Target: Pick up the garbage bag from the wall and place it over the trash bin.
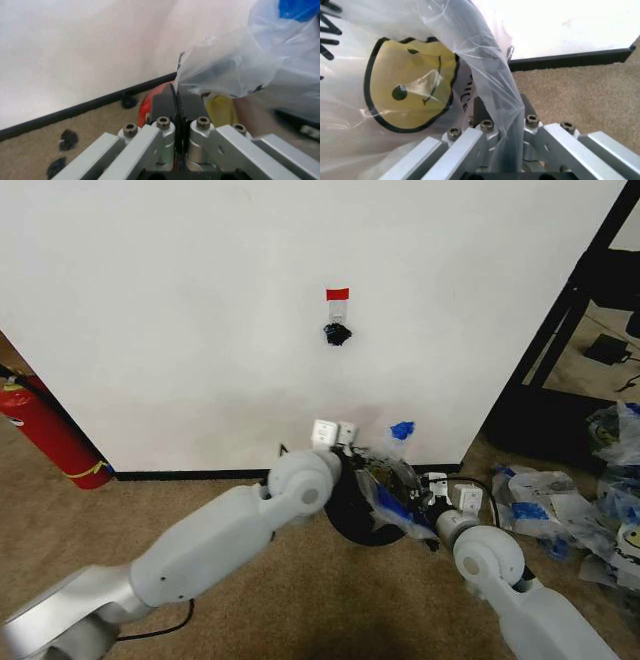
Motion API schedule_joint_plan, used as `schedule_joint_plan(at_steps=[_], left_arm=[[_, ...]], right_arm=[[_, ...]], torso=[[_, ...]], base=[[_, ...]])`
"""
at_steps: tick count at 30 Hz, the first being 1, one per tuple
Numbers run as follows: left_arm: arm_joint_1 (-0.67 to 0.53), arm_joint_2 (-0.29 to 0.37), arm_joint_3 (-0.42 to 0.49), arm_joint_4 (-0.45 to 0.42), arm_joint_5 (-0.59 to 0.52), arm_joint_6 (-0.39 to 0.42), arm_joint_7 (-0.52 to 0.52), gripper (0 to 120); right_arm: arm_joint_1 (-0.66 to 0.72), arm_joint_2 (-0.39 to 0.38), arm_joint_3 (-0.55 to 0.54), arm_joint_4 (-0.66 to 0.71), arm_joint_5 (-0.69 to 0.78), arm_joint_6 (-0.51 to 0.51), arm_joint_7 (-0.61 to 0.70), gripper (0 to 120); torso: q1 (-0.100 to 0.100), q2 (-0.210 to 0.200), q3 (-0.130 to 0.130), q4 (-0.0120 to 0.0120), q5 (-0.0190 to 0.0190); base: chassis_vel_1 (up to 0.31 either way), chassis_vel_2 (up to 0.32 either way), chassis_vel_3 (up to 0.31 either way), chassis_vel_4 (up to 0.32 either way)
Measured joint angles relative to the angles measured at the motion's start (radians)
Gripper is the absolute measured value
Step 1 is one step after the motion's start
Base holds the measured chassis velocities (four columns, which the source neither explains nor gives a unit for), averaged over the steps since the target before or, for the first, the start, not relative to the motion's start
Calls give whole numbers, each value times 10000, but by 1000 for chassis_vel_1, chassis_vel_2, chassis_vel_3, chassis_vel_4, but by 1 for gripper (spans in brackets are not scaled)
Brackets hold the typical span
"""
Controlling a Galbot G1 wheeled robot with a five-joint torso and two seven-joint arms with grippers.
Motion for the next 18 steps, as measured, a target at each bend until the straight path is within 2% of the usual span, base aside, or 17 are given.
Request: schedule_joint_plan(at_steps=[7, 10, 18], left_arm=[[195, 465, -206, -27, -56, 103, -24, 0], [200, 722, -281, -135, -137, 155, -29, 0], [275, 1250, -433, -511, -301, 253, -35, 0]], right_arm=[[-359, -39, 178, 136, -322, 396, -628, 0], [-620, -123, 267, 153, -746, 758, -1308, 0], [-712, -126, 385, 37, -903, 1221, -1706, 0]], torso=[[0, 0, 0, -3, -2], [0, 0, 0, -4, 0], [0, 0, 0, -4, 1]], base=[[0, 0, 0, 0], [0, 0, 0, 0], [0, 0, 0, 0]])
